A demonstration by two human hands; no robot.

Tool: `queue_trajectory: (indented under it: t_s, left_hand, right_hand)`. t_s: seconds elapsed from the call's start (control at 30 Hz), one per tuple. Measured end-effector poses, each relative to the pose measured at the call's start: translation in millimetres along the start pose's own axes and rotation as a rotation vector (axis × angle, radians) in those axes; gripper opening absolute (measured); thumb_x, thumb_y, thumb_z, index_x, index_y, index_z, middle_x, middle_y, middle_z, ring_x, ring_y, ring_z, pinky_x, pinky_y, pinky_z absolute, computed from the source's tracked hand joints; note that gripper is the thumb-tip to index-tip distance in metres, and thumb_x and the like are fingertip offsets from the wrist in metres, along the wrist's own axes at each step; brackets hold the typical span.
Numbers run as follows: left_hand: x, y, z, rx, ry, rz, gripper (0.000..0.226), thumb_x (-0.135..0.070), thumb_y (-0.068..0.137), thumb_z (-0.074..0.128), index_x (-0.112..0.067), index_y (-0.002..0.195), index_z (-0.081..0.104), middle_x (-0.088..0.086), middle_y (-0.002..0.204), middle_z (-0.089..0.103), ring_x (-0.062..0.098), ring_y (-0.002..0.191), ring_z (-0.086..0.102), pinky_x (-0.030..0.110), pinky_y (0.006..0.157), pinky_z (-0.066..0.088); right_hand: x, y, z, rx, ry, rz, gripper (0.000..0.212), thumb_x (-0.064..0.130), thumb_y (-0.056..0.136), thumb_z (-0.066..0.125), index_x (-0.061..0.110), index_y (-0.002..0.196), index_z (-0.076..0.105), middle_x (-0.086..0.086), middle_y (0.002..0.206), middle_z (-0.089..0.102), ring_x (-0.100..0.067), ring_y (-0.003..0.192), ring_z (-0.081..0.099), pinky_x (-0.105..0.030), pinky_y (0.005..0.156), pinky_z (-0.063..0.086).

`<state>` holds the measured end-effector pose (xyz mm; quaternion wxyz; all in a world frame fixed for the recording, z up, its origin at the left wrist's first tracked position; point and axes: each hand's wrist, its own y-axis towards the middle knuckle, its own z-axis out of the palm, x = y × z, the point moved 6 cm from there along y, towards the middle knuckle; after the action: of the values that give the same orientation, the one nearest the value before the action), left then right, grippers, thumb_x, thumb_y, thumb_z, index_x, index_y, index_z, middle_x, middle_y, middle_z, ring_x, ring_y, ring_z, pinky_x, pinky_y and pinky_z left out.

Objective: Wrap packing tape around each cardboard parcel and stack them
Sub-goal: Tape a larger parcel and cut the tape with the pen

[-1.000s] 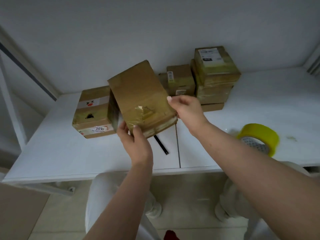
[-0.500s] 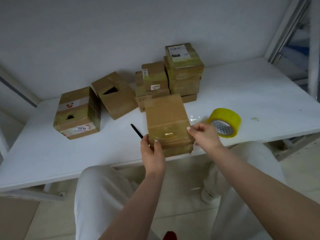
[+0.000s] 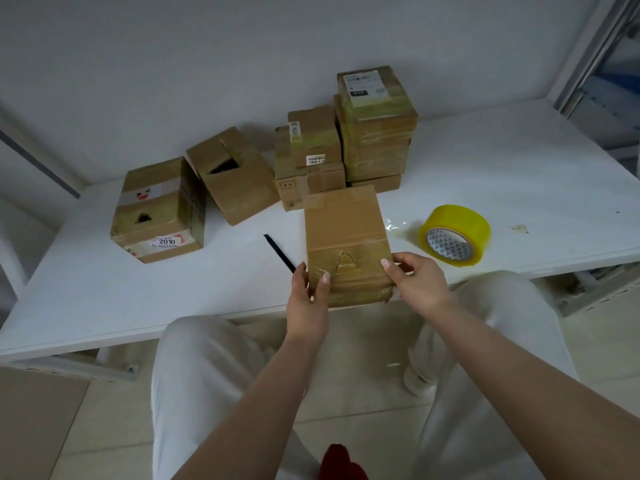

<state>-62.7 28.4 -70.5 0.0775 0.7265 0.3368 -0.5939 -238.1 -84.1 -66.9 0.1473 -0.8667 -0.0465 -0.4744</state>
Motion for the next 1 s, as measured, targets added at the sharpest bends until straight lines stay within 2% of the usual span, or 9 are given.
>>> queue_trajectory:
  t_s: [0.1,0.17,0.23,0.3,0.37,0.47,0.67,0.83,1.0]
  left_hand:
    - [-7.5,1.8,-12.6,-0.072,0.096,0.041,0.056,-0.038,0.100,0.049,-0.017,0.149,0.032,-0.003,0.145,0.045,0.018,0.136,0.041,0.030,0.110,0.034]
    - [-22.4,-2.9,-18.6,-0.100,0.203,0.165,0.047,-0.030,0.102,0.046,-0.019,0.146,0.036,-0.005,0.142,0.045,0.016,0.135,0.041,0.022,0.104,0.033]
    - [-36.8,-11.5,-16.5,-0.063,0.342,0.351,0.043,-0.021,0.102,0.045,-0.020,0.144,0.039,-0.005,0.147,0.042,0.010,0.137,0.036,0.017,0.106,0.030]
    - [-42.1,-18.0,-7.7,-0.001,0.482,0.550,0.043,-0.014,0.101,0.046,-0.017,0.144,0.041,-0.002,0.152,0.038,0.006,0.141,0.027,0.024,0.113,0.030]
    - [-34.2,-17.2,2.6,0.058,0.619,0.659,0.050,-0.011,0.098,0.049,-0.013,0.147,0.039,0.005,0.156,0.032,0.013,0.147,0.019,0.037,0.117,0.029]
    - [-19.9,-15.4,12.1,0.113,0.751,0.647,0.064,-0.014,0.094,0.054,-0.012,0.152,0.028,0.012,0.160,0.021,0.025,0.150,0.012,0.050,0.117,0.027]
    - [-17.5,-17.5,15.6,0.110,0.749,0.658,0.074,-0.011,0.093,0.055,-0.022,0.155,0.016,0.012,0.160,0.020,0.023,0.151,0.007,0.038,0.119,0.022]
    - [-13.4,-16.9,17.8,0.071,0.818,0.689,0.068,-0.007,0.087,0.063,-0.012,0.149,0.036,0.018,0.158,0.024,0.030,0.149,0.014,0.040,0.115,0.025]
    - [-16.1,-17.0,22.1,0.070,0.855,0.657,0.068,-0.013,0.090,0.059,-0.014,0.152,0.031,0.014,0.161,0.016,0.028,0.150,0.004,0.036,0.117,0.011]
  right_hand:
    - [-0.3,-4.2,-2.9,-0.037,-0.023,-0.029,0.039,0.030,0.095,0.059,0.013,0.130,0.060,-0.006,0.115,0.065,-0.019,0.097,0.061,-0.035,0.091,0.050]
    - [4.1,-10.9,-6.7,-0.096,-0.097,-0.116,0.038,0.024,0.095,0.058,0.012,0.132,0.057,-0.007,0.126,0.060,-0.022,0.108,0.058,-0.039,0.095,0.048]
    - [13.3,-20.4,-9.5,-0.166,-0.224,-0.293,0.037,0.018,0.094,0.057,0.011,0.130,0.058,-0.009,0.130,0.058,-0.027,0.119,0.051,-0.042,0.097,0.048]
    - [22.8,-29.5,-6.7,-0.191,-0.356,-0.487,0.041,0.017,0.090,0.052,0.006,0.129,0.059,-0.010,0.131,0.058,-0.031,0.123,0.049,-0.042,0.100,0.046]
    - [27.7,-35.4,3.3,-0.149,-0.459,-0.613,0.048,0.021,0.088,0.047,0.004,0.132,0.058,-0.011,0.137,0.056,-0.030,0.131,0.046,-0.042,0.107,0.041]
    - [27.6,-40.8,19.3,-0.064,-0.560,-0.677,0.056,0.031,0.089,0.038,0.007,0.137,0.053,-0.010,0.144,0.051,-0.027,0.139,0.039,-0.041,0.107,0.038]
    - [19.0,-44.9,33.9,0.014,-0.677,-0.644,0.064,0.030,0.086,0.060,0.022,0.146,0.040,-0.015,0.147,0.041,-0.033,0.142,0.030,-0.046,0.102,0.041]
    - [24.5,-44.7,42.0,-0.003,-0.799,-0.590,0.070,0.028,0.078,0.072,0.020,0.143,0.047,-0.017,0.142,0.044,-0.036,0.138,0.033,-0.048,0.098,0.045]
    - [31.2,-42.5,43.6,0.000,-0.819,-0.545,0.068,0.025,0.074,0.073,0.020,0.138,0.051,-0.016,0.137,0.047,-0.038,0.135,0.036,-0.049,0.096,0.045]
